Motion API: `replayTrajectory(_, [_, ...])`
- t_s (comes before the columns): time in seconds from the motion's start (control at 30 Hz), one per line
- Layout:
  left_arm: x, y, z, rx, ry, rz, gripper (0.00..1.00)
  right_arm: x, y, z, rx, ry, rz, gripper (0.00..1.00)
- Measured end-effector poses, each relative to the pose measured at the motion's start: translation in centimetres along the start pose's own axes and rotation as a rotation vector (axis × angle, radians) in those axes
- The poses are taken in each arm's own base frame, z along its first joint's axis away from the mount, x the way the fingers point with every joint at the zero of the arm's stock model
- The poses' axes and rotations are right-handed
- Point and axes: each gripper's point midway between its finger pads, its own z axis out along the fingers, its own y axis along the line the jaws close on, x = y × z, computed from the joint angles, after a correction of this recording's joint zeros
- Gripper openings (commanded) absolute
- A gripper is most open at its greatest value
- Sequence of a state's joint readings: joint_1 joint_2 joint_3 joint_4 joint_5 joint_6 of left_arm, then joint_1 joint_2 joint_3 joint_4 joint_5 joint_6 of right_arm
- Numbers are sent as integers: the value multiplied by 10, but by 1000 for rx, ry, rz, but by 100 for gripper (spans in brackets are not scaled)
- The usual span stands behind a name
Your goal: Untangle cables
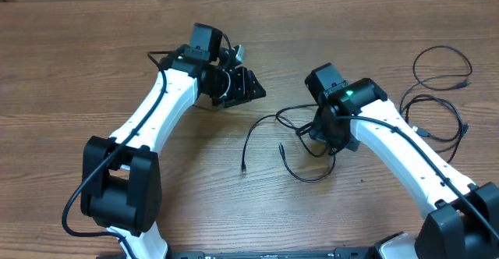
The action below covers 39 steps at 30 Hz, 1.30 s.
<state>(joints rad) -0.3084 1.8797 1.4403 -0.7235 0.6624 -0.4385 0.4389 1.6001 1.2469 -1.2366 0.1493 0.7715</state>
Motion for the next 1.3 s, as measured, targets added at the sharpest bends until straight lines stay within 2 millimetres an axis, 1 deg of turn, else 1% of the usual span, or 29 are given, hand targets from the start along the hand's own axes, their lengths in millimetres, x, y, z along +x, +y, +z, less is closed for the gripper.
replayTrajectory(0.03, [1, -3, 2, 2, 2, 8, 49, -1, -2, 0, 8, -6, 6, 4])
replayTrajectory(0.1, [3, -10, 8, 1, 1, 30, 53, -2, -3, 0, 18, -13, 16, 4])
replayTrajectory(0.33, [9, -24, 24, -18, -4, 17, 52, -1, -4, 0, 20, -7, 21, 4])
replayTrajectory(0.47, [25, -23, 42, -20, 70, -122, 50, 0, -4, 0, 18, -4, 24, 4])
replayTrajectory(0.6, [43, -22, 67, -12, 166, -351, 49, 0, -3, 0, 17, -4, 27, 4])
replayTrajectory(0.67, [47, -24, 78, 3, 197, -425, 50, 0, -3, 0, 15, -3, 28, 4])
replayTrajectory(0.73, [48, -29, 85, 26, 207, -455, 51, 0, -3, 0, 13, -3, 28, 4])
replayTrajectory(0.9, [51, -45, 94, 54, 218, -508, 51, 0, -2, 0, 8, 0, 29, 4])
replayTrajectory(1.07, [59, -49, 100, 23, 224, -586, 52, 1, -2, 0, 7, 1, 29, 4])
replayTrajectory(1.2, [61, -51, 103, 9, 219, -640, 51, 1, -2, 0, 8, 1, 29, 4])
replayTrajectory(1.3, [63, -52, 106, -7, 211, -660, 47, 1, -2, 0, 7, 1, 28, 4])
